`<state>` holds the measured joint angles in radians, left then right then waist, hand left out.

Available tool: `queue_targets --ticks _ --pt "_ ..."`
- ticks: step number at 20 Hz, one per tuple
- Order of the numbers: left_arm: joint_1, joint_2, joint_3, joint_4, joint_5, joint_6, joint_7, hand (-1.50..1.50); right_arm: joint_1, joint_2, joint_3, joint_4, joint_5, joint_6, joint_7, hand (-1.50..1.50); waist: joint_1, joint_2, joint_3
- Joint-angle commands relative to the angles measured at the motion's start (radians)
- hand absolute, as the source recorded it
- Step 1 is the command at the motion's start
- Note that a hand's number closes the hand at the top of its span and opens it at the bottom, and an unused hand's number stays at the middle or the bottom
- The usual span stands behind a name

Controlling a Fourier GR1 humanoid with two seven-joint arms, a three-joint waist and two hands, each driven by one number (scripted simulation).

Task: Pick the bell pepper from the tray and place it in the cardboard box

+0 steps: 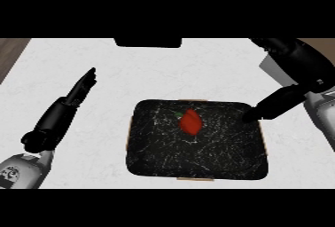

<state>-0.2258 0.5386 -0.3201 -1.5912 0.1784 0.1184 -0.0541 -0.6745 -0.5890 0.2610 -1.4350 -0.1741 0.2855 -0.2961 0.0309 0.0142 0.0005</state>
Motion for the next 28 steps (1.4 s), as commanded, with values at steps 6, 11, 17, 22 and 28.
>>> queue_targets --ticks 6,11,17,22,28 --pt "-0.035 0.015 0.049 0.078 0.009 -0.084 -0.073 0.0 -0.146 -0.07 0.134 0.122 0.338 0.091 -0.298 -1.5 -0.011 -0.007 -0.001" --pt "-0.061 -0.006 0.042 0.086 0.0 -0.079 -0.038 0.0 -0.258 -0.095 0.279 0.084 0.518 0.161 -0.186 -1.5 -0.015 -0.012 -0.003" --pt "-0.041 -0.035 0.056 0.103 -0.017 -0.068 -0.038 0.0 -0.236 -0.06 0.387 -0.099 0.632 0.246 -0.033 -1.5 -0.04 -0.02 -0.002" --pt "-0.012 -0.027 0.056 0.046 -0.042 -0.082 -0.02 0.0 -0.251 0.063 0.432 -0.174 0.72 0.314 0.203 -1.5 -0.029 -0.019 -0.001" --pt "0.016 -0.029 0.115 0.092 -0.044 -0.129 -0.088 0.0 -0.179 0.126 0.419 -0.297 0.742 0.474 0.376 -1.5 -0.031 -0.017 -0.001"
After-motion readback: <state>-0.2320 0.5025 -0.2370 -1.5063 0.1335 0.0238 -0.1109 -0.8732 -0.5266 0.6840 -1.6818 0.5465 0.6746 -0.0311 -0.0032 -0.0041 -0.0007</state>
